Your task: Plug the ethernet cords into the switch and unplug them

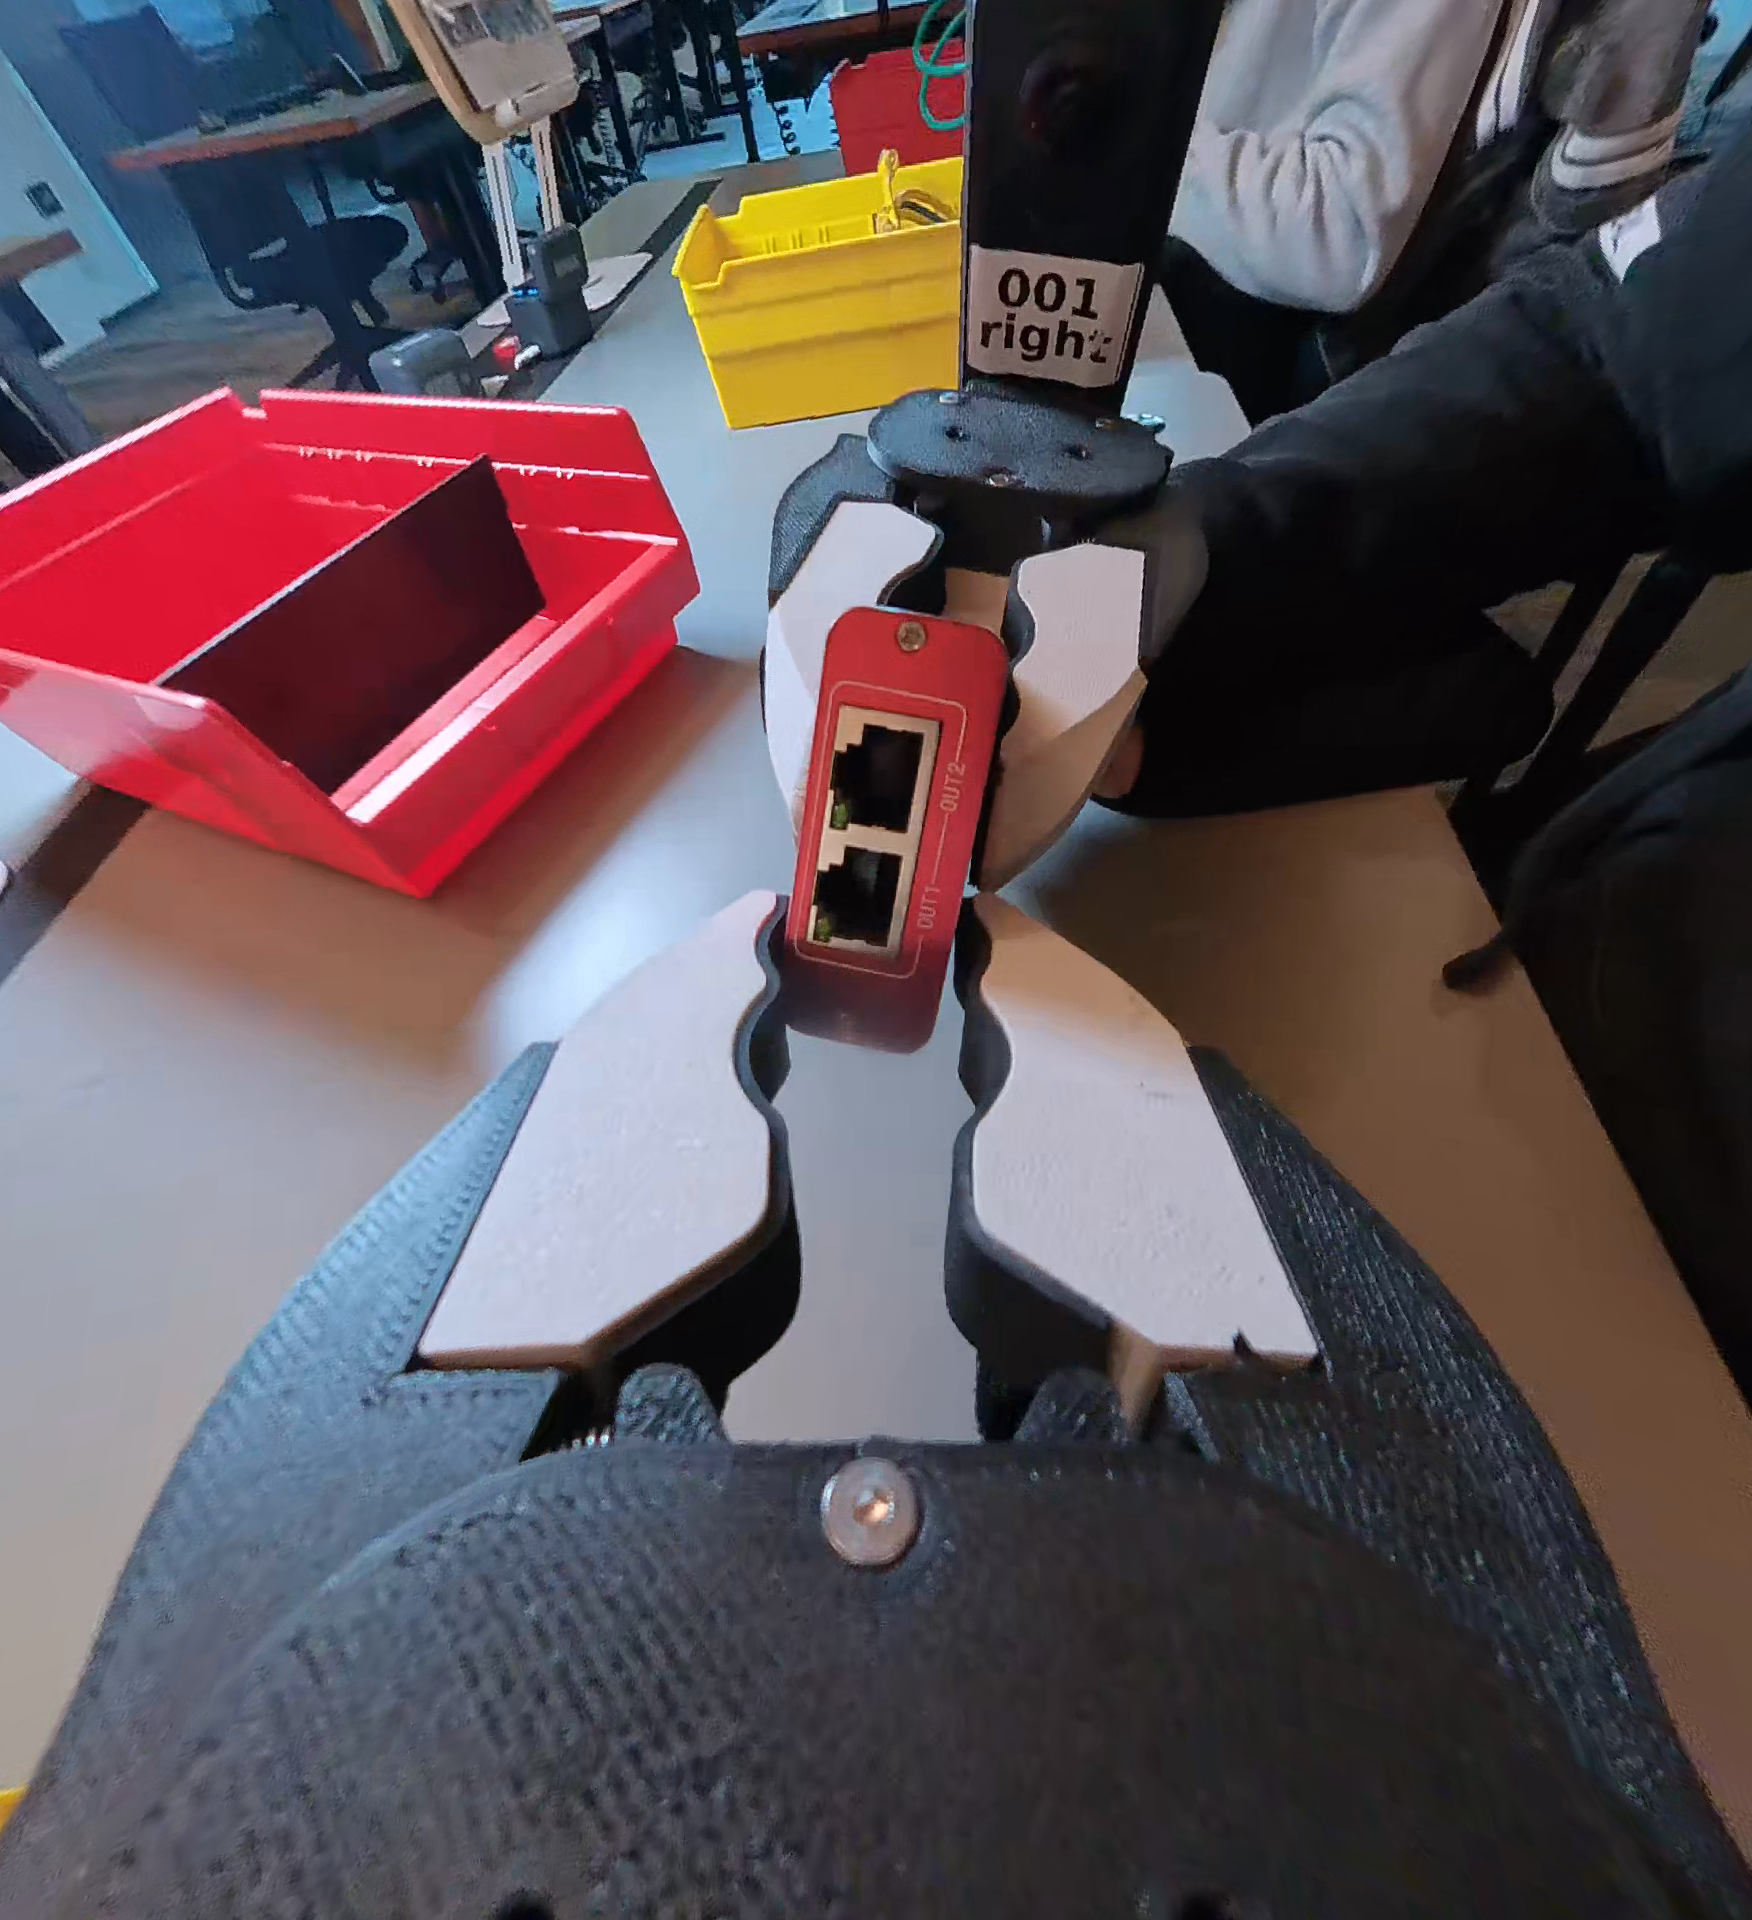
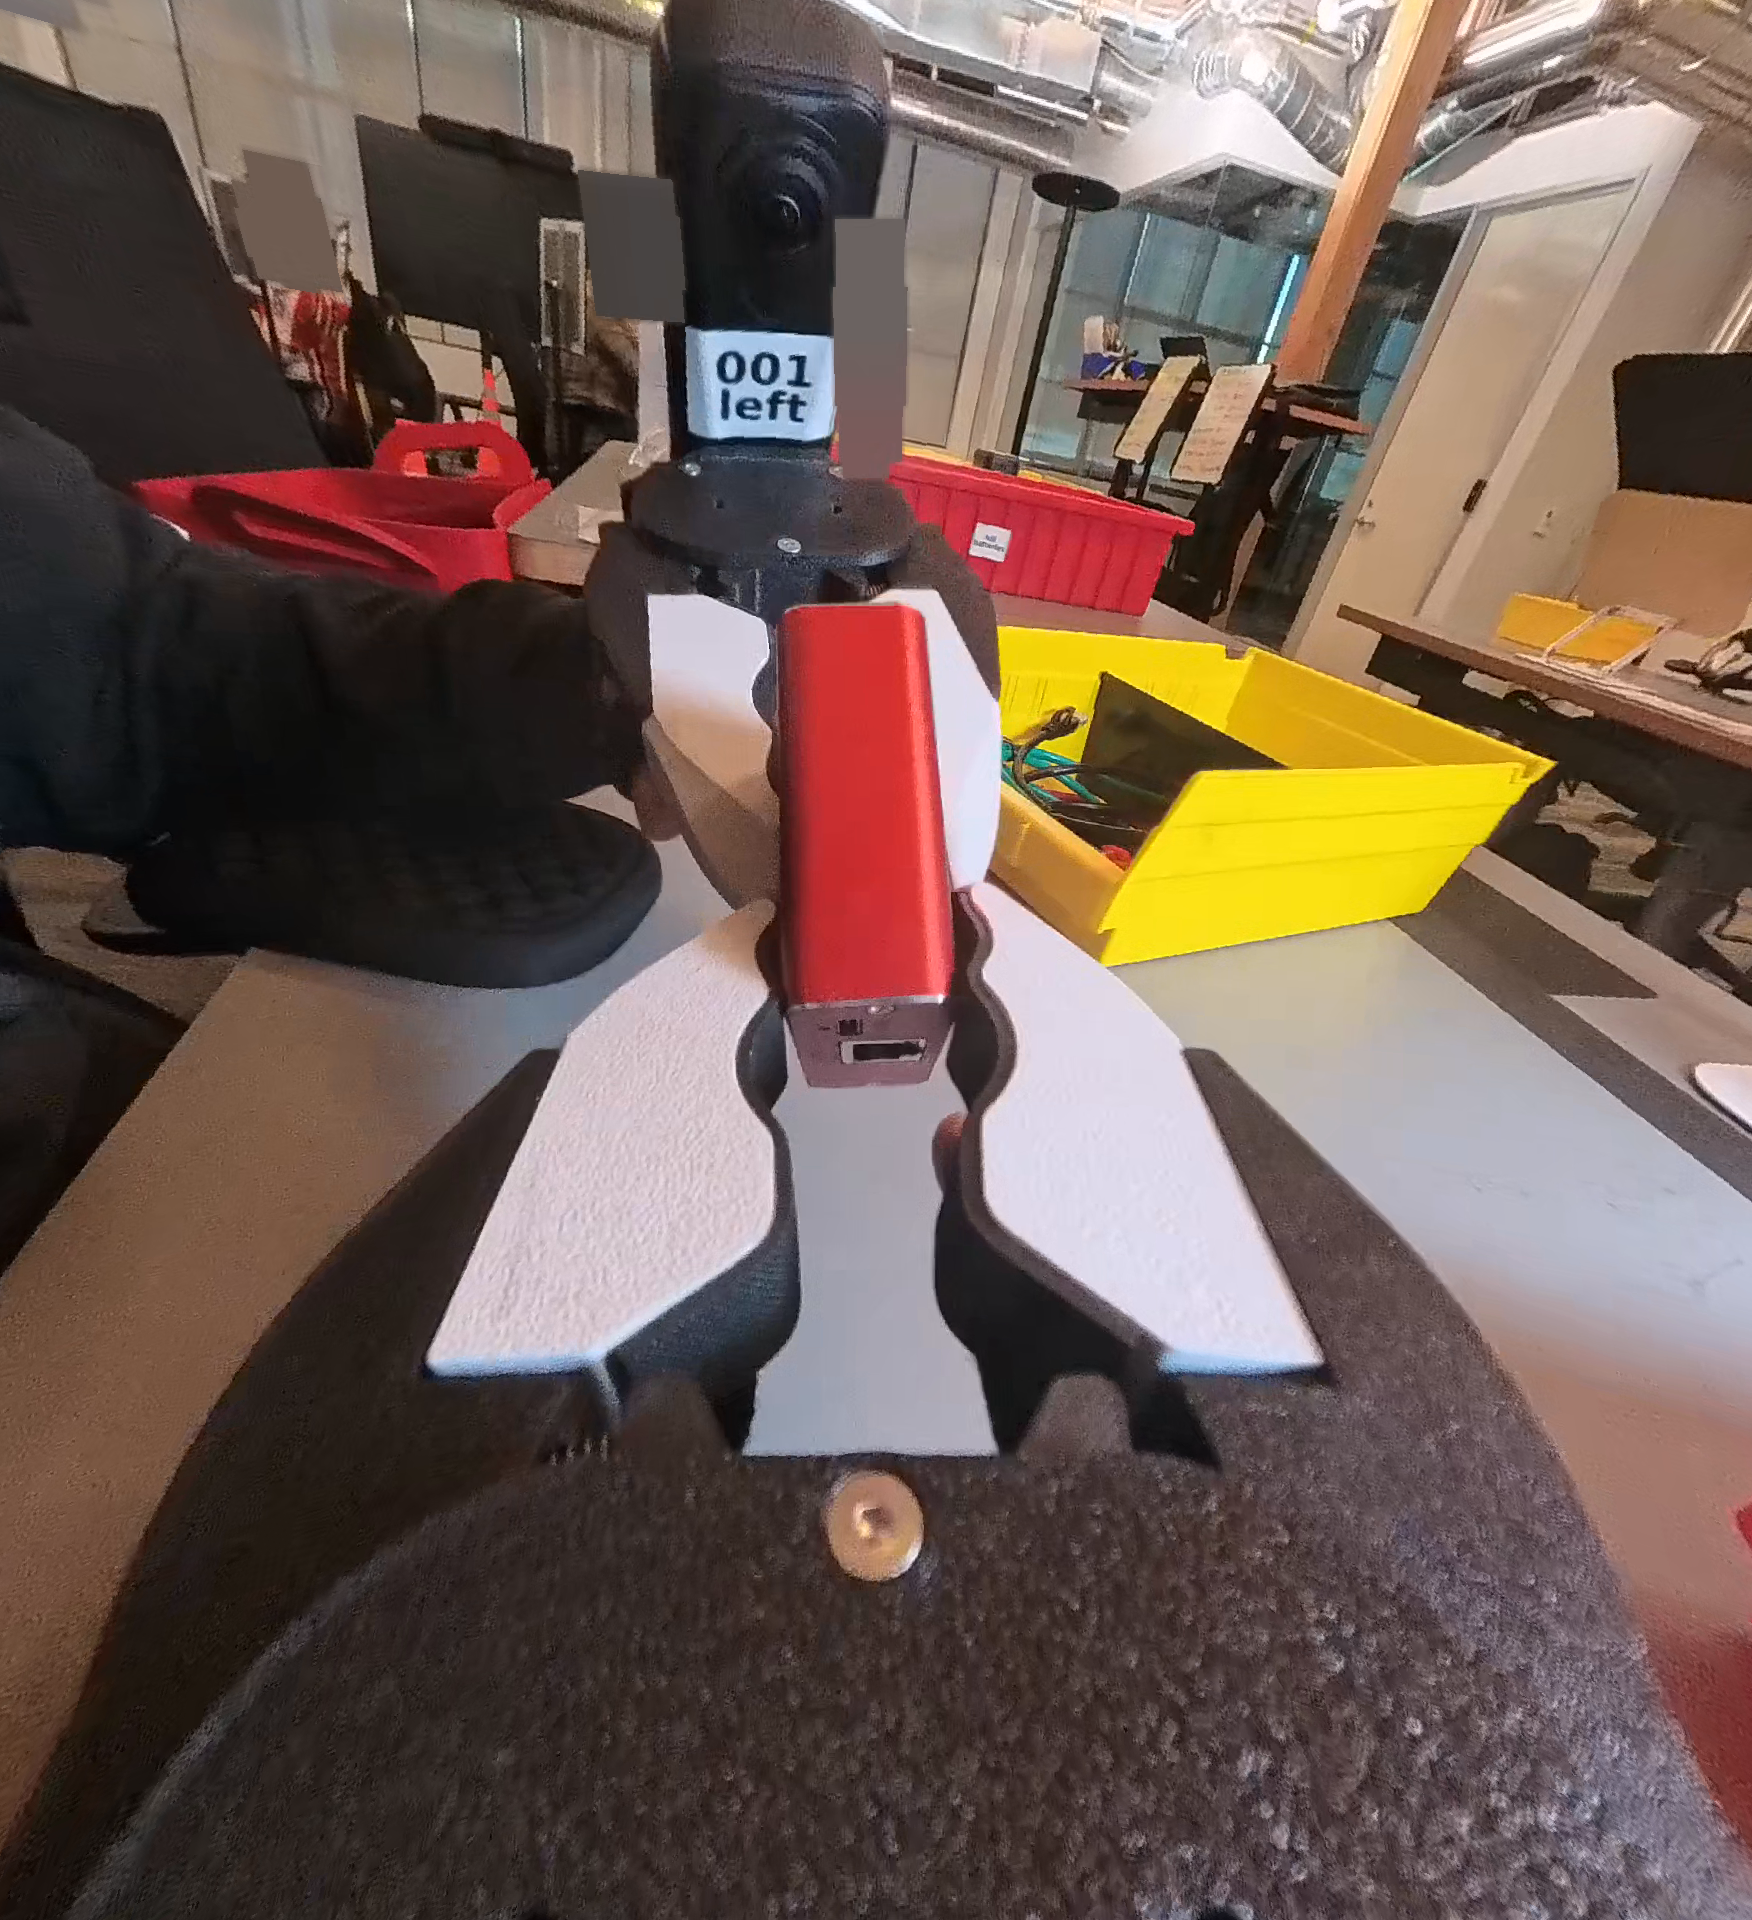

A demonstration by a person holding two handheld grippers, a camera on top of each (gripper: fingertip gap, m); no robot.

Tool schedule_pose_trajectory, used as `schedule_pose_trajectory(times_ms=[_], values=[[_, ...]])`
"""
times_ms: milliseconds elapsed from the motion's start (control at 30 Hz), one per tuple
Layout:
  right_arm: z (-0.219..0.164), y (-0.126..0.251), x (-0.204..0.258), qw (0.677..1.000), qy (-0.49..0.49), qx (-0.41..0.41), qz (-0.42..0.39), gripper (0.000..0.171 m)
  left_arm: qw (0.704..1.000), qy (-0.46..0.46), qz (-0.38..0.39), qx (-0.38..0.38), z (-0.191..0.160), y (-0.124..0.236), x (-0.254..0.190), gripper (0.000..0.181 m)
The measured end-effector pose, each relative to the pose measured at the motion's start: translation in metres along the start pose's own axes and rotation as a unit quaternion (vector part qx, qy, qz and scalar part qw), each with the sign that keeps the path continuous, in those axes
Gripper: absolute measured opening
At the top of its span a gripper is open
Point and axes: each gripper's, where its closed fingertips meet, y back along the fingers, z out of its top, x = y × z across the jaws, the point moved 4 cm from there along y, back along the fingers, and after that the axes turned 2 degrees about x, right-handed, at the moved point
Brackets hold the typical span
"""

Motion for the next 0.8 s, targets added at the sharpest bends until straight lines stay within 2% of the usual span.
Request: schedule_pose_trajectory(times_ms=[133,333,467,533,633,700,800], values=[[-0.002,-0.002,0.006,0.996,0.071,0.048,-0.01,0.028,0.999,-0.05,-0.007,0.017,-0.009,0.0,-0.005,0.028],[-0.02,-0.01,0.019,0.975,0.157,0.154,-0.012,0.029,0.995,-0.075,-0.051,0.03,-0.03,-0.004,-0.009,0.028],[-0.021,-0.01,0.018,0.975,0.151,0.164,-0.015,0.029,0.995,-0.075,-0.051,0.044,-0.033,-0.007,-0.011,0.028],[-0.021,-0.01,0.017,0.97,0.162,0.178,-0.02,0.029,0.996,-0.056,-0.049,0.042,-0.033,-0.008,-0.01,0.029],[-0.012,-0.008,0.013,0.973,0.165,0.158,-0.043,0.028,0.998,0.008,-0.063,0.023,-0.024,0.001,-0.003,0.032],[-0.003,-0.001,0.003,0.975,0.161,0.133,-0.076,0.028,0.999,0.031,-0.018,0.002,-0.014,0.023,0.017,0.038],[0.004,0.012,-0.016,0.977,0.138,0.111,-0.122,0.029,0.987,0.092,0.127,-0.022,-0.002,0.081,0.072,0.037]])
